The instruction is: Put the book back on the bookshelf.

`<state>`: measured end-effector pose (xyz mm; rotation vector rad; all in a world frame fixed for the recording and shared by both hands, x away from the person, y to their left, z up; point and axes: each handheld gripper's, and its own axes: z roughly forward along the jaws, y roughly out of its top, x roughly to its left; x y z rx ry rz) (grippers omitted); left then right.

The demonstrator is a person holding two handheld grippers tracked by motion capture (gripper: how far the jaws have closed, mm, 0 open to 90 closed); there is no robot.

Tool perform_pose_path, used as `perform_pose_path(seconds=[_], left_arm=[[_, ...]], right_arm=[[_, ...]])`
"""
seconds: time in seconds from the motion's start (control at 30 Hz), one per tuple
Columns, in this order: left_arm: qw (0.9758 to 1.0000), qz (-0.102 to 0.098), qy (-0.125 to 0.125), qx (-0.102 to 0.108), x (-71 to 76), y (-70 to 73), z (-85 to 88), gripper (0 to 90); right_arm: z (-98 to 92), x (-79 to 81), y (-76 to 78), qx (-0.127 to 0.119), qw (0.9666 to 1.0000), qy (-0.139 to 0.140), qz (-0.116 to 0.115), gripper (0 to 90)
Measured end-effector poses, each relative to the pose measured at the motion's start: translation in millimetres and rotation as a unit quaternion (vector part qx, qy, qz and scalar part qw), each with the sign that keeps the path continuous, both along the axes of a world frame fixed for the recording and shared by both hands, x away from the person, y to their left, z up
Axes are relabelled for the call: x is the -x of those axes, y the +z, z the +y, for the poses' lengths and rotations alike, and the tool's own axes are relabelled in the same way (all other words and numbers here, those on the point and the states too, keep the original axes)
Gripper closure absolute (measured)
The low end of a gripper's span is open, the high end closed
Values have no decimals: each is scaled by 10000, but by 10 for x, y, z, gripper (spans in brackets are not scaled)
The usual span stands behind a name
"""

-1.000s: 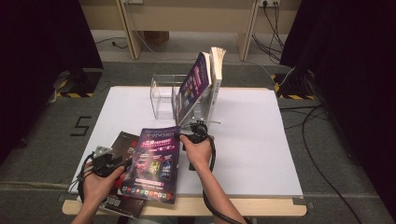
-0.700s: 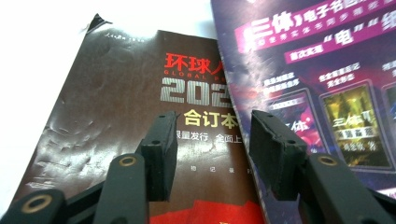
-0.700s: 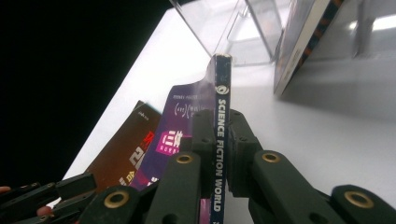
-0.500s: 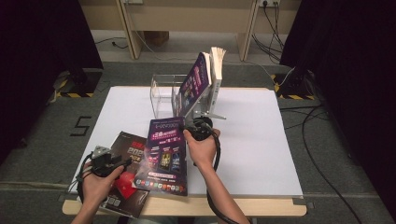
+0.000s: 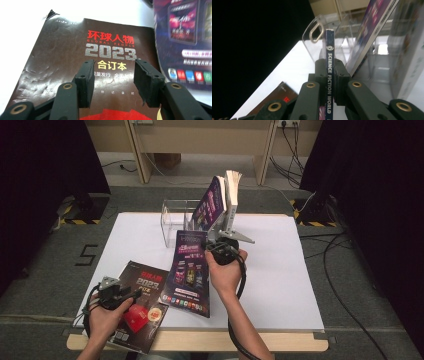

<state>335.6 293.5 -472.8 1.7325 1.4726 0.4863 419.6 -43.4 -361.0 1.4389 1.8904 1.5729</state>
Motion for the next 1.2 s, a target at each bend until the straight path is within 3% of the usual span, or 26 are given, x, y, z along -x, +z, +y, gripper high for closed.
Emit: perform_pose_path(seconds=[0.47,1.2], left_arm=[[10000,18,-33,-2,-1,-10,-10,505],[10000,65,-36,14,-10,-41,-10,505]], right_arm=[[-103,-38,480,-68,9967,-385,-717,849],[-14,-258,813,-389,9925,-497,-1046,849]])
